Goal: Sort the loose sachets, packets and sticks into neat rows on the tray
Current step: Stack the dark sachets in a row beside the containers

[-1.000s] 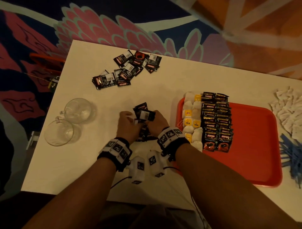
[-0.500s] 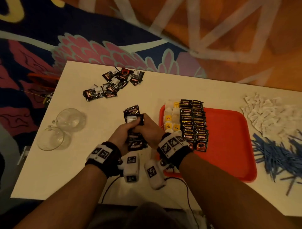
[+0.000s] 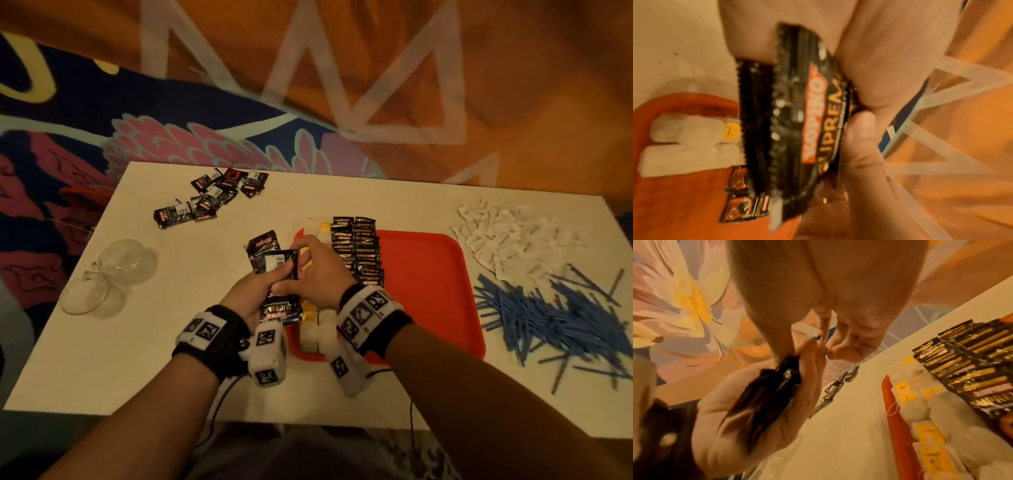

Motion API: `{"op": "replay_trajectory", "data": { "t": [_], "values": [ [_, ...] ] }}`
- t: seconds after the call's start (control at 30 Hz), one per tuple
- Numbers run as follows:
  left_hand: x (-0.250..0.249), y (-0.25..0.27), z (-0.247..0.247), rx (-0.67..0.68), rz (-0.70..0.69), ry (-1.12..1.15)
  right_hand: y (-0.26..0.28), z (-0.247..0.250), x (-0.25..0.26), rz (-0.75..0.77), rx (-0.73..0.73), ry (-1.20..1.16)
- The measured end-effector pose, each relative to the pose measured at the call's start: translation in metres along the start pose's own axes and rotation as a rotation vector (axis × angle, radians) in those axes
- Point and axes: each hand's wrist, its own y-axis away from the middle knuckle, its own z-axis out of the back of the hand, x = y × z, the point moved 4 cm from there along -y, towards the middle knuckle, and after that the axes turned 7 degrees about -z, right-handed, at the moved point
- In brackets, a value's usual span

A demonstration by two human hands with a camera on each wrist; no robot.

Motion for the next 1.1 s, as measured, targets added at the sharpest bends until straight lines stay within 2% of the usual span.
{"op": "replay_trajectory", "data": {
  "t": [0.2, 0.27, 0.43, 0.57, 0.63, 0.73, 0.8, 0.93, 1.0, 1.07, 1.1],
  "values": [
    [0.012, 0.024, -0.039, 0.059, -0.001, 0.098, 0.02, 0.021, -0.023, -0.074, 0.016, -0.204],
    [0.016, 0.03, -0.042, 0.043, -0.002, 0.045, 0.025, 0.025, -0.028, -0.054, 0.008, -0.186],
    [0.024, 0.043, -0.055, 0.025, -0.115, -0.098, 0.042, 0.04, -0.039, 0.023, 0.0, -0.216],
    [0.035, 0.045, -0.056, -0.043, -0.145, -0.113, 0.06, 0.051, -0.045, -0.015, 0.059, -0.46],
    [0.04, 0.048, -0.059, -0.064, -0.142, -0.1, 0.064, 0.061, -0.047, -0.006, -0.035, -0.397],
    [0.045, 0.052, -0.068, -0.065, -0.115, -0.019, 0.07, 0.081, -0.042, 0.128, -0.272, -0.258],
    [0.044, 0.053, -0.074, -0.057, -0.091, 0.059, 0.082, 0.092, -0.029, 0.291, -0.394, -0.223],
    [0.036, 0.058, -0.087, -0.029, -0.131, 0.137, 0.099, 0.085, -0.017, 0.832, -0.43, 0.303],
    [0.034, 0.06, -0.089, -0.021, -0.163, 0.141, 0.099, 0.079, -0.024, 0.868, -0.408, 0.419],
    [0.034, 0.059, -0.086, -0.065, -0.215, 0.084, 0.1, 0.082, -0.029, 0.756, -0.353, 0.29],
    [0.034, 0.057, -0.084, -0.078, -0.249, 0.058, 0.1, 0.083, -0.033, 0.646, -0.311, 0.165]
  ]
}}
